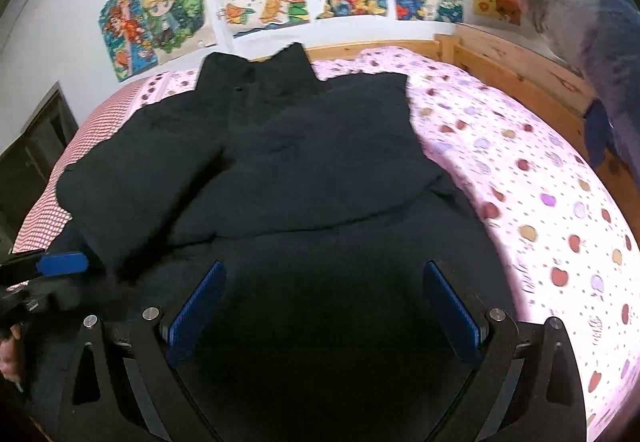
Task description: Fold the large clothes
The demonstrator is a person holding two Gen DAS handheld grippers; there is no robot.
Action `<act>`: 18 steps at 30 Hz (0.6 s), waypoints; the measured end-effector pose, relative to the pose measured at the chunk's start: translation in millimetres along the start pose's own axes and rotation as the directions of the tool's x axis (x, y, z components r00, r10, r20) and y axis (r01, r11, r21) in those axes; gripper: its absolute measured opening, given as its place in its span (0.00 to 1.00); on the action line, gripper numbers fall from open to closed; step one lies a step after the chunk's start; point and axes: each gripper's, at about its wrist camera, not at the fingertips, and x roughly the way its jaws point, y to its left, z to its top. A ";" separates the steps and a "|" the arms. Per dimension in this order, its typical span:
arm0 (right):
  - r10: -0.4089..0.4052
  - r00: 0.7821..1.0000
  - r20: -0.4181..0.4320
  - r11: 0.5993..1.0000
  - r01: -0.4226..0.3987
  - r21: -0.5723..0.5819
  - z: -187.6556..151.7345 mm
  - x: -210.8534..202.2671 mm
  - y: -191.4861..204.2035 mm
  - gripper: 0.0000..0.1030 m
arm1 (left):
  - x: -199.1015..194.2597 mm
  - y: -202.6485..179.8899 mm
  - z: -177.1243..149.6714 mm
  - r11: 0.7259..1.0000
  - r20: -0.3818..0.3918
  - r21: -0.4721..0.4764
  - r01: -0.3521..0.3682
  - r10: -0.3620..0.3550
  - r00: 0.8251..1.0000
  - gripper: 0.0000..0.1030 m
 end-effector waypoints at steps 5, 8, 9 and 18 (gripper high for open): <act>0.102 0.995 0.007 0.990 -0.101 -0.095 4.5 -0.7 45.7 0.94 | -44.1 29.9 -8.5 0.993 0.040 -0.109 -0.037 0.041 0.998 0.71; 0.130 0.992 0.007 0.971 -0.126 -0.203 4.9 -0.2 84.1 0.94 | -68.1 49.4 -12.3 0.978 0.078 -0.149 -0.145 0.158 0.984 0.77; 0.141 0.990 0.004 0.961 -0.135 -0.242 5.8 1.3 100.0 0.94 | -76.7 57.1 -13.8 0.968 0.092 -0.162 -0.191 0.207 0.974 0.77; 0.138 0.990 -0.012 0.889 -0.129 -0.440 23.7 23.6 205.5 0.94 | -99.2 121.5 -10.7 0.888 0.069 -0.294 -0.354 0.390 0.918 0.77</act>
